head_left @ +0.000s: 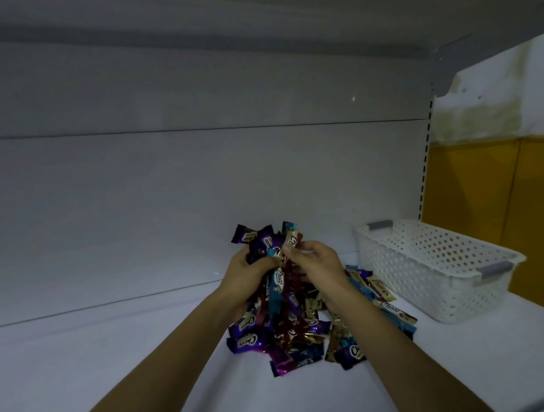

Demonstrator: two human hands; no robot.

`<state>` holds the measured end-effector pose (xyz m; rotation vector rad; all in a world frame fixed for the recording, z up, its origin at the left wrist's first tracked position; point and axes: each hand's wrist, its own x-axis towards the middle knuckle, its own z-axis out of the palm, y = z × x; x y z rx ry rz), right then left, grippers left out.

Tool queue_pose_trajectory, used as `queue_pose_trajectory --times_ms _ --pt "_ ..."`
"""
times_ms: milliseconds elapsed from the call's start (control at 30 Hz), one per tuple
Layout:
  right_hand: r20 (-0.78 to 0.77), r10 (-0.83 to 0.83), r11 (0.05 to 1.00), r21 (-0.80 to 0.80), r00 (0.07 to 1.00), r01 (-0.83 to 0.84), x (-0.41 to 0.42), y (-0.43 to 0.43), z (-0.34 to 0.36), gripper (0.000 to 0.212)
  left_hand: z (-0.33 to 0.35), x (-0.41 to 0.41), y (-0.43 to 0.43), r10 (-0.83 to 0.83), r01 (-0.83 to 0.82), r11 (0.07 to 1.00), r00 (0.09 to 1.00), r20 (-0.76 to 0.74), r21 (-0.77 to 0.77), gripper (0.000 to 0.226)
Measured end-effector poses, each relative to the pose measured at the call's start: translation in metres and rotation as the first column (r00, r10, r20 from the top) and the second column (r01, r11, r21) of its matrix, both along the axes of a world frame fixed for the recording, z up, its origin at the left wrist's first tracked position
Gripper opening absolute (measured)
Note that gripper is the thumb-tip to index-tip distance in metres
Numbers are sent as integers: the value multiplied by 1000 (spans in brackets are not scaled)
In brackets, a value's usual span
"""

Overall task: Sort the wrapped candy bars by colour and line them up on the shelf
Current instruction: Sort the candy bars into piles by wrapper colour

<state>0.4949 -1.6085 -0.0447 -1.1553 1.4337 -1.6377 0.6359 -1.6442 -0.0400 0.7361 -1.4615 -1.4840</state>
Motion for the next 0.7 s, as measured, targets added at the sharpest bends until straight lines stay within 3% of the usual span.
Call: queue_pose_trajectory --times_ms 100,167,267,333,467,567,633,700 --pt "167 -72 994 -66 983 84 -3 -7 -13 7 -5 3 0 11 -9 998 1000 -24 61 17" --pt "175 -178 981 -51 968 189 -11 -10 -26 8 -12 5 -2 14 -10 992 999 -30 125 20" --pt "-129 -333 943 -26 934 333 -21 -14 -40 28 -20 6 -6 -4 6 988 1000 -11 153 23" --pt "-240 -354 935 -115 904 335 -17 -13 -42 40 -24 4 -8 -44 41 988 999 19 146 26" --pt "-97 -139 985 -114 985 128 -4 -12 -40 31 -22 -5 -13 -128 117 986 988 91 120 25" --pt "131 -199 973 -93 971 212 -13 -12 -36 13 -21 -9 -15 -116 103 989 985 124 110 20" --pt "84 -307 946 -79 948 314 -20 -13 -37 12 -21 -9 -17 -82 67 990 989 123 122 20" --pt "-70 -373 926 -94 925 366 -20 -12 -40 19 -20 -9 -19 -57 42 990 993 105 134 21"
